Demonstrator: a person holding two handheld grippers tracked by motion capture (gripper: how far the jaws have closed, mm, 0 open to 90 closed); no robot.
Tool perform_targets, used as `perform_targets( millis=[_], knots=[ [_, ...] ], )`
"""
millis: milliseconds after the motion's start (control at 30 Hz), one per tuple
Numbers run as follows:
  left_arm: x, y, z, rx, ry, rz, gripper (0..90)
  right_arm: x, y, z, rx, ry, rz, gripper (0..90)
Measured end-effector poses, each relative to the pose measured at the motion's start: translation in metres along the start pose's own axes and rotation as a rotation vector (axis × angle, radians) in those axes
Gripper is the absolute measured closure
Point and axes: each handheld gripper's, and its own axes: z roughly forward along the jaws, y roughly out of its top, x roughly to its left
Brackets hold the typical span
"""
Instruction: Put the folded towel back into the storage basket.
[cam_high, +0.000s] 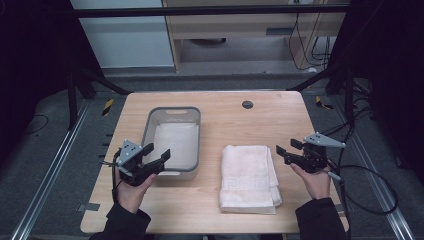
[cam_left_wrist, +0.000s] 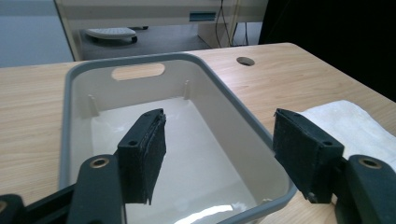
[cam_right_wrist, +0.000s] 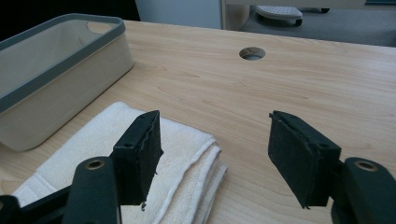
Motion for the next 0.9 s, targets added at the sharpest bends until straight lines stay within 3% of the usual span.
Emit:
perform_targets(
  millis=[633, 900],
  knots=[
    [-0.051, -0.005, 0.029, 0.046, -0.098, 0.06, 35.5, 0.002, 0.001, 0.016, 0.035, 0.026, -0.003, 34.9],
    [-0.063, -0.011, 0.037, 0.071, -0.124, 0.063, 36.2, 0.002, 0.0, 0.019, 0.041, 0.035, -0.005, 34.3]
  ],
)
